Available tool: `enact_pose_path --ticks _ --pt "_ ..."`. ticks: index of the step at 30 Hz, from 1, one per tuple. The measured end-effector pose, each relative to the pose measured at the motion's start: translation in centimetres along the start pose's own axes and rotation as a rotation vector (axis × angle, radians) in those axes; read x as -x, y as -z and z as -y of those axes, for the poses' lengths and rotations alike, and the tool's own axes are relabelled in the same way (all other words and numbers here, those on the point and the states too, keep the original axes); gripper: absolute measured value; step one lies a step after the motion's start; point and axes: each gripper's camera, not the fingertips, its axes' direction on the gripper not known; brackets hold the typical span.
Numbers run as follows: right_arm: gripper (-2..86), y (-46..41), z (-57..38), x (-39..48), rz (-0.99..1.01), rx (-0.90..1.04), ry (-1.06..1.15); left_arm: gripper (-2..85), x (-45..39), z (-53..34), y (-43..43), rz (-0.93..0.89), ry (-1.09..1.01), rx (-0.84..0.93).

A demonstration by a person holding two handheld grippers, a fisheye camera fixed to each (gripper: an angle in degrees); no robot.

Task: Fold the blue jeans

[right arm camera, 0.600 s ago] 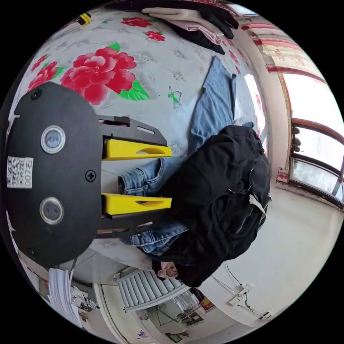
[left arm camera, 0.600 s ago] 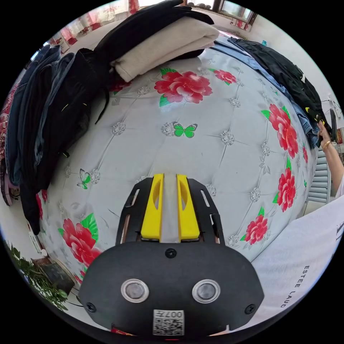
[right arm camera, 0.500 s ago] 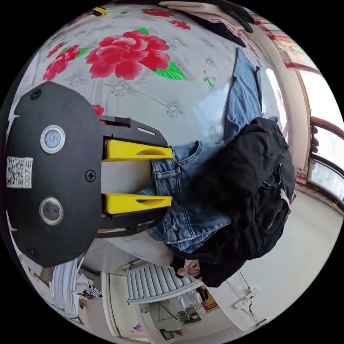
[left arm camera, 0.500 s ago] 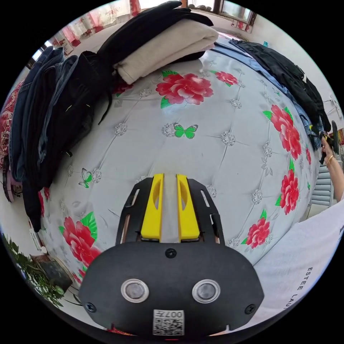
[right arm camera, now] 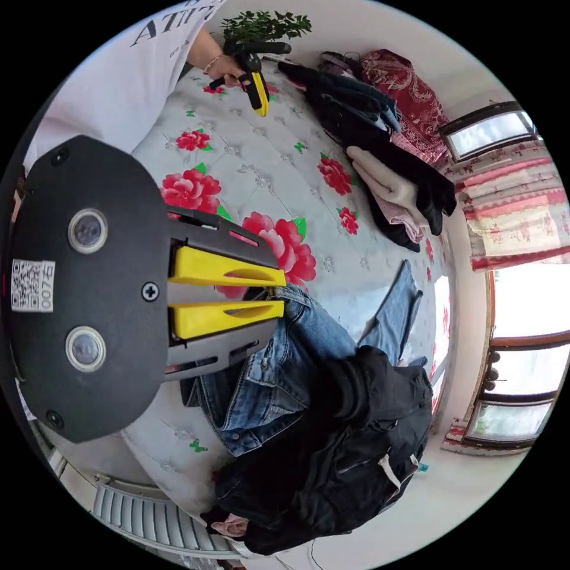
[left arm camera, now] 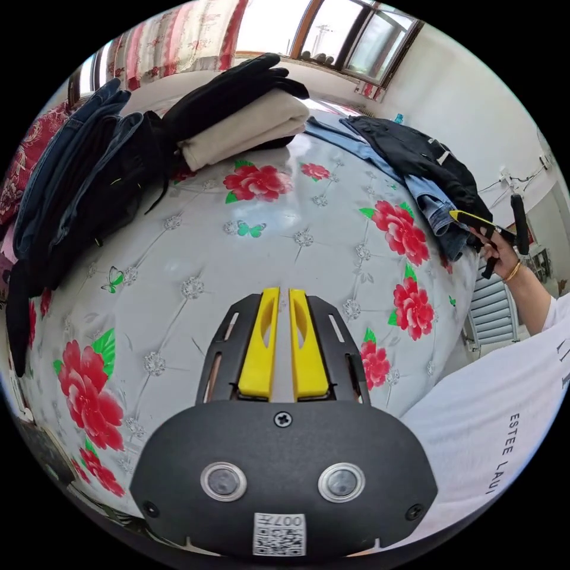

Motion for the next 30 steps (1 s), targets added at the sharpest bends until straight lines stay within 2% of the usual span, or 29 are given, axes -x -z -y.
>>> enact_pose_path --ticks 4,7,9,10,11,12,13,14,16,18,21,25,28,30 --pt "2.7 1.1 -2.0 8.8 0.263 0.056 0.210 8.4 0.6 -4.1 2.2 -0.142 -0.014 -0.015" --pt "3.0 2.0 -3.8 16.1 0.506 0.075 0.323 16.5 0.7 -7.3 4.9 -0.331 -0.085 -0.082" --pt "3.8 3.1 -5.0 21.6 0.760 0.093 0.430 18.7 -0.1 -9.0 7.4 -0.418 -0.144 -0.145" --pt "4.1 3.5 -5.4 23.2 0.806 0.113 0.488 18.7 -0.4 -9.2 7.9 -0.429 -0.157 -0.155" --pt "4.9 4.3 -6.3 26.4 0.891 0.152 0.612 14.6 -0.8 -9.6 9.0 -0.435 -0.168 -0.181" --pt "5.7 4.9 -7.2 29.1 0.963 0.185 0.708 6.6 -0.9 -10.0 9.9 -0.397 -0.159 -0.196" --pt "6.2 5.1 -7.7 30.3 0.972 0.203 0.745 5.9 -0.8 -10.3 10.2 -0.337 -0.136 -0.188" --pt "7.1 5.3 -8.4 32.1 0.904 0.189 0.797 4.4 -0.3 -10.7 10.2 -0.197 -0.099 -0.164" --pt "8.9 5.3 -8.6 33.0 0.749 0.153 0.850 3.3 2.2 -11.2 9.4 -0.117 0.003 -0.065" --pt "11.0 4.6 -6.7 30.5 0.620 0.074 0.686 2.4 7.8 -13.8 9.6 -0.263 0.234 -0.095" --pt "12.7 2.6 -4.7 28.4 0.455 0.066 0.571 1.9 10.0 -15.7 9.2 -0.332 0.291 -0.090" --pt "12.0 -2.0 -4.9 32.5 0.430 0.180 0.659 2.0 8.5 -14.9 8.9 -0.306 0.260 -0.093" --pt "5.9 -7.3 -6.3 35.8 0.277 0.298 0.815 1.7 8.1 -14.3 8.9 -0.301 0.305 -0.102" --pt "2.6 -6.7 -3.6 33.4 0.286 0.262 0.754 1.2 8.0 -14.7 9.2 -0.266 0.315 -0.090"
